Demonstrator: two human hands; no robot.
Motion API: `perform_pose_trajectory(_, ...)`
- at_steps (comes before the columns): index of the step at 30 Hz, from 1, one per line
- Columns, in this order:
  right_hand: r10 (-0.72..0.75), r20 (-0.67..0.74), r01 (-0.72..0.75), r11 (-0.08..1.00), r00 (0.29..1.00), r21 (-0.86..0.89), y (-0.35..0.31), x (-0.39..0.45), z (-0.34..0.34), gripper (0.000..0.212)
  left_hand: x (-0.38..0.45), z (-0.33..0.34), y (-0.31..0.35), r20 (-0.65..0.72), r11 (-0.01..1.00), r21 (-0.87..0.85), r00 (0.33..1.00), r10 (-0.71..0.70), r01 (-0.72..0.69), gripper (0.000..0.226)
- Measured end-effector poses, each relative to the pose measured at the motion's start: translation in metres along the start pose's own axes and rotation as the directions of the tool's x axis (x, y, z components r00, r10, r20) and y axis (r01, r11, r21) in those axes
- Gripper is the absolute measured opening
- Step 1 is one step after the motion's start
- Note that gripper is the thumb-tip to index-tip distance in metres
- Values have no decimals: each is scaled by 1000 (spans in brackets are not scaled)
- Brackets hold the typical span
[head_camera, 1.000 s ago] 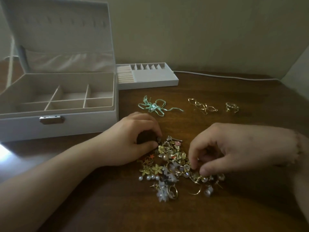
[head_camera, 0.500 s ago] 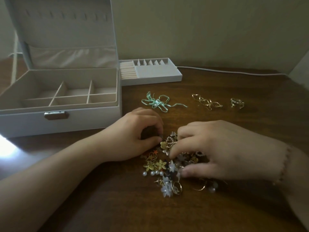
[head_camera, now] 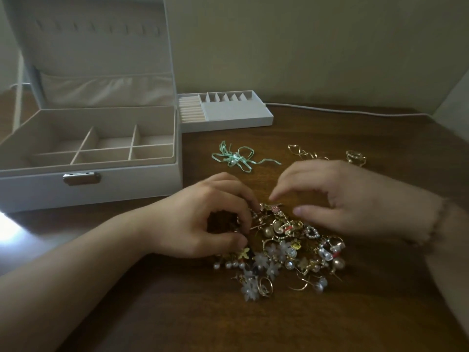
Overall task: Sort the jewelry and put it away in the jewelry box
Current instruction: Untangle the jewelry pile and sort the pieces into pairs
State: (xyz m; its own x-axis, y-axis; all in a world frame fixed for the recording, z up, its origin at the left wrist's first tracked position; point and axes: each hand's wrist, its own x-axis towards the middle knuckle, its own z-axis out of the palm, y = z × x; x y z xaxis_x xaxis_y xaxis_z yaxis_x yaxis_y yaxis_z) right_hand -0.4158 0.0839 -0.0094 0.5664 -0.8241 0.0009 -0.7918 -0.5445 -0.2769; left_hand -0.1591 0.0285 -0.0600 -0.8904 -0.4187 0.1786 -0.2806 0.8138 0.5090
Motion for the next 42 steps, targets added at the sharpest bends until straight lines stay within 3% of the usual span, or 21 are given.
perform_pose_trajectory(3, 15, 144, -15, 1000, 989, 2, -1, 1, 4, 32, -1, -1, 0, -15, 1000, 11, 1000, -11, 11, 7)
perform_pose_trajectory(9, 83, 213, -84, 996, 974, -3, 7, -5, -6, 15, -1, -2, 1, -46, 1000, -6, 999, -26, 26, 10)
perform_pose_trajectory(14, 57, 149, -56, 998, 987, -6, 9, -6, -10, 8, -2, 0, 6, 75, 1000, -13, 997, 13, -12, 45)
perform_pose_trajectory(18, -16, 144, 6, 998, 989, 68, -2, -3, -5, 16, 0, 1, 6, 115, 999, 39, 993, 20, -25, 41)
perform_pose_trajectory(24, -26, 203, 29, 1000, 979, -8, -10, 0, 2, 24, -1, 0, 3, 69, 999, -14, 997, 33, -32, 27)
perform_pose_trajectory(29, -26, 126, 45, 989, 992, -144, -17, 4, 10, 21, -1, 2, 3, -32, 998, -32, 998, 56, -57, 19)
perform_pose_trajectory(35, -4, 28, 5, 1000, 1000, -17, -18, 6, 6, 37, 4, 8, 1, -185, 1000, -7, 982, 29, -31, 22)
perform_pose_trajectory(42, -11, -185, 34, 992, 983, 124, -18, 10, 15, 25, 7, 12, 7, -308, 1000, -27, 951, -4, -5, 14)
